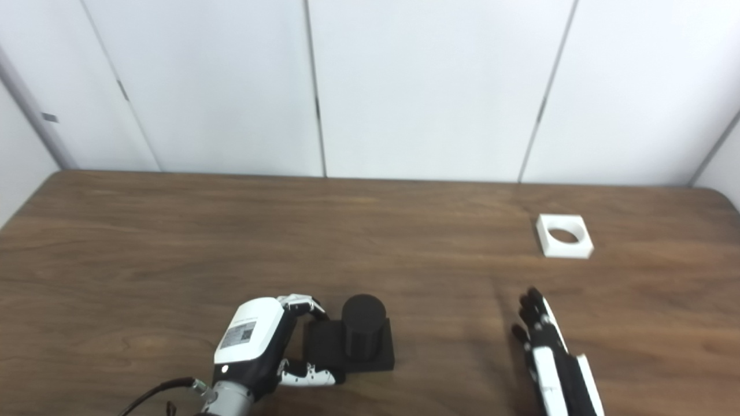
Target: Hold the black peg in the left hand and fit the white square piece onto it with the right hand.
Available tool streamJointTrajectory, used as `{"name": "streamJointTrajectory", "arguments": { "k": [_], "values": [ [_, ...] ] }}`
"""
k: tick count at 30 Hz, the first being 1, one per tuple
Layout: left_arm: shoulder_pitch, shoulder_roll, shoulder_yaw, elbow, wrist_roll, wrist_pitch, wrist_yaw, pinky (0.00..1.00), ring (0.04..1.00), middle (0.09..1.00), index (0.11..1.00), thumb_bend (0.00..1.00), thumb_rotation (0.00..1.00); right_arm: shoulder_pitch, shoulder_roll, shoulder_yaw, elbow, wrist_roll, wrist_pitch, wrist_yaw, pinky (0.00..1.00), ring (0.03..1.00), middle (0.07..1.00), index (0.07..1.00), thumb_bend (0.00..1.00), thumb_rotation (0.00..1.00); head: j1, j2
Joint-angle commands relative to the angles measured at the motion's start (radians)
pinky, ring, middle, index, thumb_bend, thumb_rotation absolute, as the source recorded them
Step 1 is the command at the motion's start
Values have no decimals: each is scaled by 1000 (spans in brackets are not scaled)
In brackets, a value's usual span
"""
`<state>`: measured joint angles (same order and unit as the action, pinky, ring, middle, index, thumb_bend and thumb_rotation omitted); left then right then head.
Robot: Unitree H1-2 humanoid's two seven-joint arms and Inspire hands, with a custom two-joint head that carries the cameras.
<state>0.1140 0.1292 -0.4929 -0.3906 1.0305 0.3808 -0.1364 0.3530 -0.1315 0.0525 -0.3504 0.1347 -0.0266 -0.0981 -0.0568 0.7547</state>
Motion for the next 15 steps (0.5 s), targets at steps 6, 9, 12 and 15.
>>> {"name": "streamJointTrajectory", "arguments": {
  "k": [6, 9, 12, 15],
  "values": [
    [61, -19, -16, -4, -9, -52, -3, 742, 816, 788, 489, 508, 49, -11, 90, 15, -55, -30, 19, -27, 895, 946, 939, 946, 604, 912, -26, 61],
    [68, -16, -12, -7, -21, -69, -12, 757, 821, 793, 490, 508, 49, -15, 90, 21, -73, -44, 46, -36, 882, 946, 939, 944, 620, 921, -32, 81],
    [70, -16, -7, -13, -33, -69, -37, 777, 832, 799, 490, 507, 50, -18, 90, 24, -83, -59, 61, -43, 877, 948, 942, 943, 637, 922, -37, 94],
    [72, -14, -3, -12, -38, -75, -47, 773, 829, 797, 489, 507, 51, -21, 93, 25, -89, -62, 69, -49, 868, 942, 940, 942, 646, 918, -37, 94]
  ]
}}
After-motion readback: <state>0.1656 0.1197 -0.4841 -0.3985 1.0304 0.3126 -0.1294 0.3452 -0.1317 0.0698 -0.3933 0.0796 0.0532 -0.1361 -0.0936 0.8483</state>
